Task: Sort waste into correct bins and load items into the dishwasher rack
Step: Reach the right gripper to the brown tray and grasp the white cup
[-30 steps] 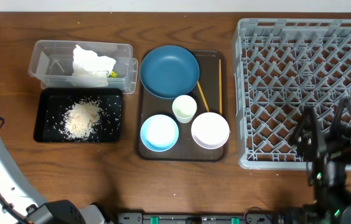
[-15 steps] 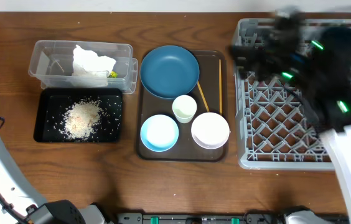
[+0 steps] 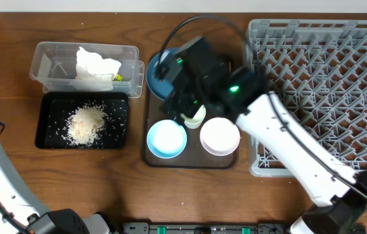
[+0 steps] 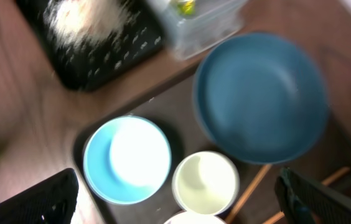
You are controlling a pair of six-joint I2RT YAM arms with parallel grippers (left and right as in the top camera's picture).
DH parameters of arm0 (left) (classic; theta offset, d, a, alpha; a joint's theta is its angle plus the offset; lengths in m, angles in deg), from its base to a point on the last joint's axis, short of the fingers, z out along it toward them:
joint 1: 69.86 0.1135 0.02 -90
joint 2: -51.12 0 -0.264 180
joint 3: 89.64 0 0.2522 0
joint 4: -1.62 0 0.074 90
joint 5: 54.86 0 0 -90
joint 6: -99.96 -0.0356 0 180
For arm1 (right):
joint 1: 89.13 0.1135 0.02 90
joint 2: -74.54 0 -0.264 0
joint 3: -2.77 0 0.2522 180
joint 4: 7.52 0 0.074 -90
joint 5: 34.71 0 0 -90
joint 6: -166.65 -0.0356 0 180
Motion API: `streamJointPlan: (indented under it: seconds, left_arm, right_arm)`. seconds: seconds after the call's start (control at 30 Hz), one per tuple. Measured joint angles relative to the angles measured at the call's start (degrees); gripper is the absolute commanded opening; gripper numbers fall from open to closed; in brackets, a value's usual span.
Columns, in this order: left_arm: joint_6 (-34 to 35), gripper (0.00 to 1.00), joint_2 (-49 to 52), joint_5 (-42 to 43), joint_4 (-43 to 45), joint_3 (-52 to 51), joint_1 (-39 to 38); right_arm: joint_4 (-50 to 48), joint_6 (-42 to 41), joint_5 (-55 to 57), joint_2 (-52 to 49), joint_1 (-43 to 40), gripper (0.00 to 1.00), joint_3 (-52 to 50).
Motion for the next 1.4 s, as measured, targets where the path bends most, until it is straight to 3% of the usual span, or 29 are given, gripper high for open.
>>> streamJointPlan:
  seconds: [0.27,0.4,0.5,0.6,0.67,0.8,0.93,1.13,1.4]
  left_arm:
    - [0.0,0.88,0.0,0.0,-0.02,0.0,0.0]
    - [0.0,0.88,0.0,0.0,-0.02,0.0,0.0]
    - [0.0,0.88,0.0,0.0,0.0,0.0,0.0]
    - [0.0,0.88,0.0,0.0,0.0,0.0,0.0]
    - [0.0,0.88,0.0,0.0,0.0,0.0,0.0]
    - [0.0,0.88,0.0,0.0,0.0,0.0,0.0]
    - [0.0,0.88,0.0,0.0,-0.02,0.0,0.0]
    - [0.0,0.88,0.0,0.0,0.0,0.0,0.0]
    - [0.0,0.88,0.0,0.0,0.0,0.0,0.0]
  right_arm:
    - [1.99,0.35,0.17,-1.6,4.92,0.99,0.02]
    - [1.86,-4.11,2.51,-4.07,5.46,0.99,0.11]
    - [1.77,-9.68,7.34,-9.14,5.46,0.92,0.35]
    - [1.86,-14.6,11.87,-14.47,5.46,0.78,0.33]
    - [1.92,-17.59,13.84,-17.31,5.46,0.76,0.28]
    - [2.08,-21.55,16.46,-19.06,5.46,0.73,0.22]
    - [1.88,-24.35,18.01,-19.02,5.44,0.58,0.22]
    - [-0.39,-27.17,18.97,-19.04,5.4,0.59,0.22]
    - [-1.38,-30.71,19.26,-21.2,5.07,0.46,0.24]
